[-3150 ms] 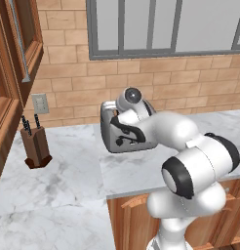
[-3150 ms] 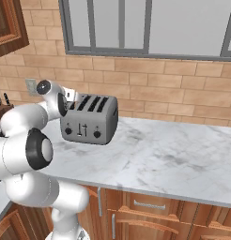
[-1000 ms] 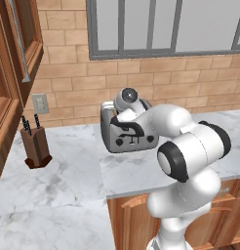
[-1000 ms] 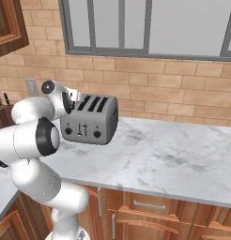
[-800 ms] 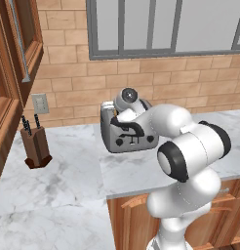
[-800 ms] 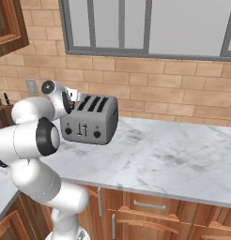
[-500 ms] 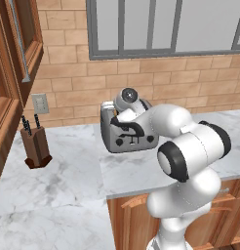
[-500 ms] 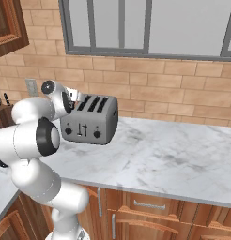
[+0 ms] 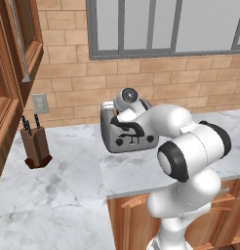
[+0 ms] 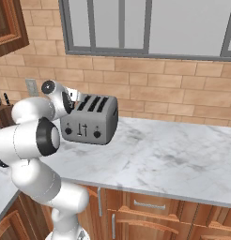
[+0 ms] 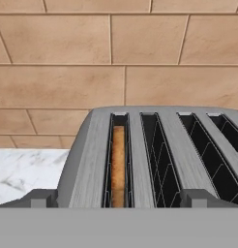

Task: Start the toaster. Once the lever pops up, take the bread to the plate on the dining counter.

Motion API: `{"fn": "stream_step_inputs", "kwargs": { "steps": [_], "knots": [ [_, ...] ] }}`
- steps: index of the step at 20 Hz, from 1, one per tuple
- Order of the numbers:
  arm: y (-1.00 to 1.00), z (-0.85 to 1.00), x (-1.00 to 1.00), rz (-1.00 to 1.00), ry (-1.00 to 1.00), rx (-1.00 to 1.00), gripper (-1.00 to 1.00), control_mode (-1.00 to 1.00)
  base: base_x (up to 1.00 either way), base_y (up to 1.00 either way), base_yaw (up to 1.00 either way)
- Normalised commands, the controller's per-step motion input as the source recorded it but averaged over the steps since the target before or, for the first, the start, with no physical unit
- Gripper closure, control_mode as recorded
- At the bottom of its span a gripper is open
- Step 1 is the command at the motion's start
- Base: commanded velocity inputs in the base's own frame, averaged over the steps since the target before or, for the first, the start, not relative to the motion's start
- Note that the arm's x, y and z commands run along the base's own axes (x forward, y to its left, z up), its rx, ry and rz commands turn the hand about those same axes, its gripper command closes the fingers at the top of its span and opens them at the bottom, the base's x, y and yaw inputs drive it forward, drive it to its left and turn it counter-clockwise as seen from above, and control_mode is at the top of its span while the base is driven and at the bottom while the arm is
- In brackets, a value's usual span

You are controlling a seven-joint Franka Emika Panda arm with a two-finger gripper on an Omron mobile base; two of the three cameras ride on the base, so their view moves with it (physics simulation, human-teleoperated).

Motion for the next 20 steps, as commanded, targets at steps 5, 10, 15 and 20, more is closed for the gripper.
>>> {"fn": "stream_step_inputs", "kwargs": {
  "steps": [5, 10, 15, 20],
  "knots": [
    [0.00, 0.00, 0.00, 0.00, 0.00, 0.00, -1.00, -1.00, 0.00, 0.00, 0.00],
    [0.00, 0.00, 0.00, 0.00, 0.00, 0.00, -1.00, -1.00, 0.00, 0.00, 0.00],
    [0.00, 0.00, 0.00, 0.00, 0.00, 0.00, -1.00, -1.00, 0.00, 0.00, 0.00],
    [0.00, 0.00, 0.00, 0.00, 0.00, 0.00, -1.00, -1.00, 0.00, 0.00, 0.00]
  ]
}}
